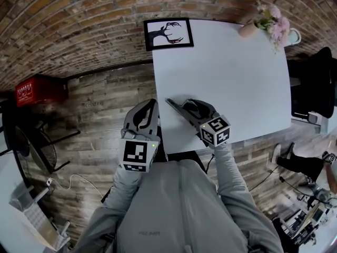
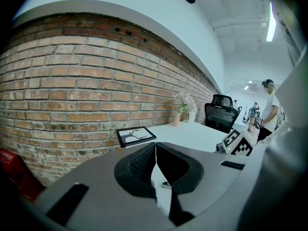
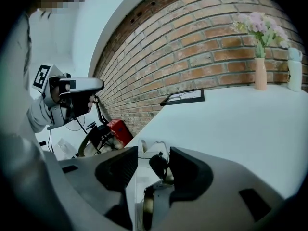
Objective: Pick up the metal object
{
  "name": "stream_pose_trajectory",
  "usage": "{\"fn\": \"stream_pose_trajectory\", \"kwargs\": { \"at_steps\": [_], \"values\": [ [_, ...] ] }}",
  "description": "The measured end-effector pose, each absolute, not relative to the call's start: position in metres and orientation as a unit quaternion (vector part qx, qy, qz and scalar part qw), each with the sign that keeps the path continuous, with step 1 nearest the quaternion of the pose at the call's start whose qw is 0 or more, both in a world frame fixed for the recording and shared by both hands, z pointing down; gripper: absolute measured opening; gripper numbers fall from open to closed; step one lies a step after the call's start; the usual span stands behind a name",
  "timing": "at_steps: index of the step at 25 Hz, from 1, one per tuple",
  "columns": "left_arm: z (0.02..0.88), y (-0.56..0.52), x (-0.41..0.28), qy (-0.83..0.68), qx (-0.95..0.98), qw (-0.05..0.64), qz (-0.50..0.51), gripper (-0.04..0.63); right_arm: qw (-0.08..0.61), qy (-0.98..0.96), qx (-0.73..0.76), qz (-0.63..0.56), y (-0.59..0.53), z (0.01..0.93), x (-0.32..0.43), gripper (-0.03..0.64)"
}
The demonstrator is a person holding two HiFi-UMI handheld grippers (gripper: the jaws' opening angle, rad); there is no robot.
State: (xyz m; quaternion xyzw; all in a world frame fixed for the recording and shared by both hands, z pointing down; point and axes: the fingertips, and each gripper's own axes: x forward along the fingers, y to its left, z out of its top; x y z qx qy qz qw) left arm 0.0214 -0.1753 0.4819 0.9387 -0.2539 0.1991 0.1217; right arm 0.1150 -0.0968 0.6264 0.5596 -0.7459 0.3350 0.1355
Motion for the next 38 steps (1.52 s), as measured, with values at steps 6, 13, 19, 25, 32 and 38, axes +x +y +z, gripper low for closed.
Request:
{"fn": "stream_pose_trajectory", "kwargs": {
  "at_steps": [6,13,19,25,32,38],
  "values": [
    [0.485,-0.175,0.017,-0.255,0.938,0.122,0.203,0.029,0.155,-0.749,0.552,0.332,-0.098,0.631,0.113,0.178],
    [0.486,-0.174,0.015,-0.257,0.937,0.123,0.204,0.029,0.163,-0.743,0.559,0.330,-0.097,0.632,0.115,0.150],
    [0.486,-0.174,0.013,-0.260,0.936,0.123,0.203,0.028,0.161,-0.742,0.561,0.330,-0.098,0.632,0.116,0.144],
    [0.487,-0.172,0.009,-0.264,0.934,0.126,0.204,0.028,0.119,-0.745,0.561,0.341,-0.095,0.626,0.116,0.093],
    [0.485,-0.172,0.006,-0.266,0.934,0.126,0.203,0.029,0.059,-0.746,0.560,0.355,-0.096,0.616,0.115,0.037],
    [0.483,-0.174,0.006,-0.269,0.933,0.124,0.203,0.028,0.056,-0.749,0.556,0.355,-0.098,0.613,0.114,0.032]
  ]
}}
